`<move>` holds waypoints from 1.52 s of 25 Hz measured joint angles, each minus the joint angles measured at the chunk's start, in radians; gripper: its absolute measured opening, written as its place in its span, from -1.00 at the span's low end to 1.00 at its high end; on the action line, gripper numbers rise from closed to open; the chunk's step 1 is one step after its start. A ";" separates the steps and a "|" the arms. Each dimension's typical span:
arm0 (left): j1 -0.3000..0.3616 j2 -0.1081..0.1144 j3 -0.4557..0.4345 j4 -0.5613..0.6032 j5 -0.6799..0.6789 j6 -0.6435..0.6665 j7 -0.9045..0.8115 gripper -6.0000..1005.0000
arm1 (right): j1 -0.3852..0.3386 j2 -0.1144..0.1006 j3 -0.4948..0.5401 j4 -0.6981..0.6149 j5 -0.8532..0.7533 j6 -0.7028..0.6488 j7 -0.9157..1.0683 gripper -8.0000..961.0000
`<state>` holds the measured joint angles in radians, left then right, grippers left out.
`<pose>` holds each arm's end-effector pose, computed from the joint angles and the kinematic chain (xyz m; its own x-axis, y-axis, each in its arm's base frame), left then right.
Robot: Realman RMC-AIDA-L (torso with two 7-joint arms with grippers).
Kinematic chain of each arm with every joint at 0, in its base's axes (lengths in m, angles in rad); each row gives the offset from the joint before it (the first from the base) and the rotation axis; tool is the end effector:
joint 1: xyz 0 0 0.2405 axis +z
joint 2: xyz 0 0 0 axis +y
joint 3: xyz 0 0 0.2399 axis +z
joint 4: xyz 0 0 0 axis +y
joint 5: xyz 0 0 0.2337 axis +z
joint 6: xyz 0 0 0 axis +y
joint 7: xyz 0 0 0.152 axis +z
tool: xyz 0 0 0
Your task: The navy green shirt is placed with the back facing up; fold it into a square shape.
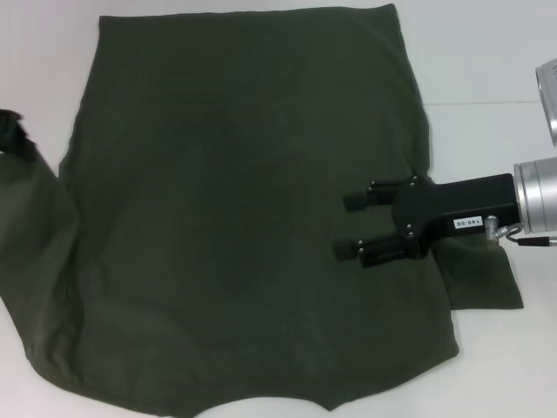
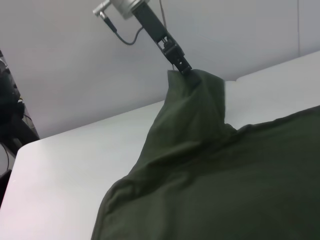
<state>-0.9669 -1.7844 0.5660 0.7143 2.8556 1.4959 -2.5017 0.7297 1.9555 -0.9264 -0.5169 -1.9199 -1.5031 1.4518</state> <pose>-0.2391 0.4580 0.1496 0.4050 0.8954 0.1850 0.8248 -0.2705 -0.4965 0.2135 0.3868 -0.0023 0.8792 -0.2981 -0.3716 -0.3418 -0.9381 -0.0561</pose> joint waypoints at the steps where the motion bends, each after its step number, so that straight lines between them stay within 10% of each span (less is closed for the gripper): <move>1: -0.007 -0.003 0.022 -0.006 0.000 0.000 -0.019 -0.97 | -0.002 0.001 0.000 0.000 -0.001 0.003 -0.003 0.90; 12: -0.123 -0.079 0.136 -0.172 -0.001 -0.093 -0.228 -0.96 | -0.018 0.003 0.000 0.008 -0.001 0.016 -0.038 0.90; 21: -0.132 -0.133 0.121 -0.176 -0.087 -0.156 -0.262 -0.43 | -0.025 -0.001 0.001 0.011 -0.001 0.022 -0.046 0.89; 31: 0.084 -0.098 -0.005 -0.076 -0.349 -0.055 0.051 0.60 | -0.032 -0.011 0.023 0.002 0.001 0.037 -0.027 0.87; 38: 0.255 -0.151 -0.203 -0.114 -0.666 0.199 0.632 0.75 | -0.011 -0.038 0.107 0.000 0.003 0.054 0.147 0.86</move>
<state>-0.7117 -1.9350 0.3634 0.6002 2.1901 1.6948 -1.8702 0.7187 1.9179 -0.8190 -0.5167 -1.9171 -1.4491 1.5987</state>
